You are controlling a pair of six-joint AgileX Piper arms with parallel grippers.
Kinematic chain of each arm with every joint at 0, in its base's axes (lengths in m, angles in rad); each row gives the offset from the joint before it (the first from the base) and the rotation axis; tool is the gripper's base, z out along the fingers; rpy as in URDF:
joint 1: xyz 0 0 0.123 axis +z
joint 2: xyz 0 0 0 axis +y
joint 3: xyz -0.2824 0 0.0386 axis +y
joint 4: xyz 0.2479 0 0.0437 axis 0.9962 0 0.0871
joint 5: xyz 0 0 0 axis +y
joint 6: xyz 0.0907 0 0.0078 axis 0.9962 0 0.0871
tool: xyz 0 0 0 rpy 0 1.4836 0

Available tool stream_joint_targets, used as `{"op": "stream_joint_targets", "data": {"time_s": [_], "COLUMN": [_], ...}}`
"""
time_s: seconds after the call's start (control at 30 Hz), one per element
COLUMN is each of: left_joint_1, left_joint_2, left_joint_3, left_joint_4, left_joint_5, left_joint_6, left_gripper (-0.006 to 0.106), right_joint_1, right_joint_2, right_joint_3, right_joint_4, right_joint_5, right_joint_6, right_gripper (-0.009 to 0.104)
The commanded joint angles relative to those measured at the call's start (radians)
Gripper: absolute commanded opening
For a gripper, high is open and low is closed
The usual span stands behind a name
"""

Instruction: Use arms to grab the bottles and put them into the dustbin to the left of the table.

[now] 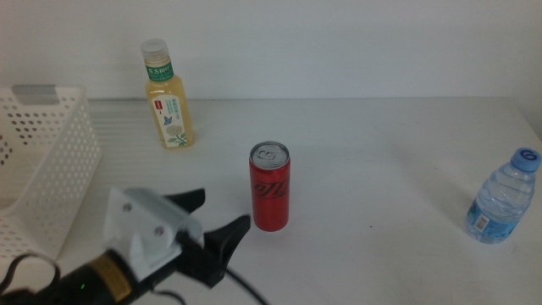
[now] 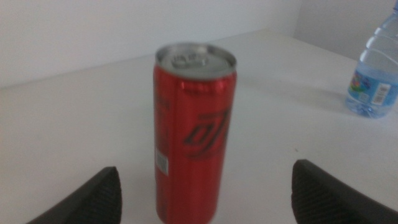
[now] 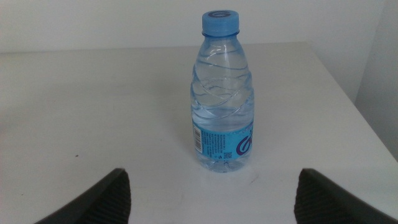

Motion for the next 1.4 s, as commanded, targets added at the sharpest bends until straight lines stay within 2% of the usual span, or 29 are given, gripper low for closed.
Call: {"op": "stream_joint_targets", "data": {"time_s": [0.0, 0.27, 0.67, 1.37], "left_joint_1": [-0.002, -0.002, -0.002, -0.002], "left_joint_2": [-0.017, -0.011, 0.189, 0.400], "left_joint_3": [-0.070, -0.188, -0.313, -0.517], "left_joint_4": [0.007, 0.061, 0.110, 0.122], "left_joint_5": [-0.008, 0.107, -0.006, -0.017], "left_joint_6": [-0.024, -0.047, -0.122, -0.122], "left_gripper": [0.089, 0.089, 0.089, 0.089], "right_joint_1": [-0.006, -0.006, -0.006, -0.006], "right_joint_2": [-0.027, -0.027, -0.027, -0.027], "right_joint_3": [-0.007, -0.007, -0.007, -0.007], "right_joint_4": [-0.005, -0.005, -0.005, -0.005], "right_joint_5": [-0.077, -0.077, -0.077, -0.077], "right_joint_6": [-0.009, -0.009, -0.009, -0.009], "right_gripper": [0.075, 0.075, 0.075, 0.075]}}
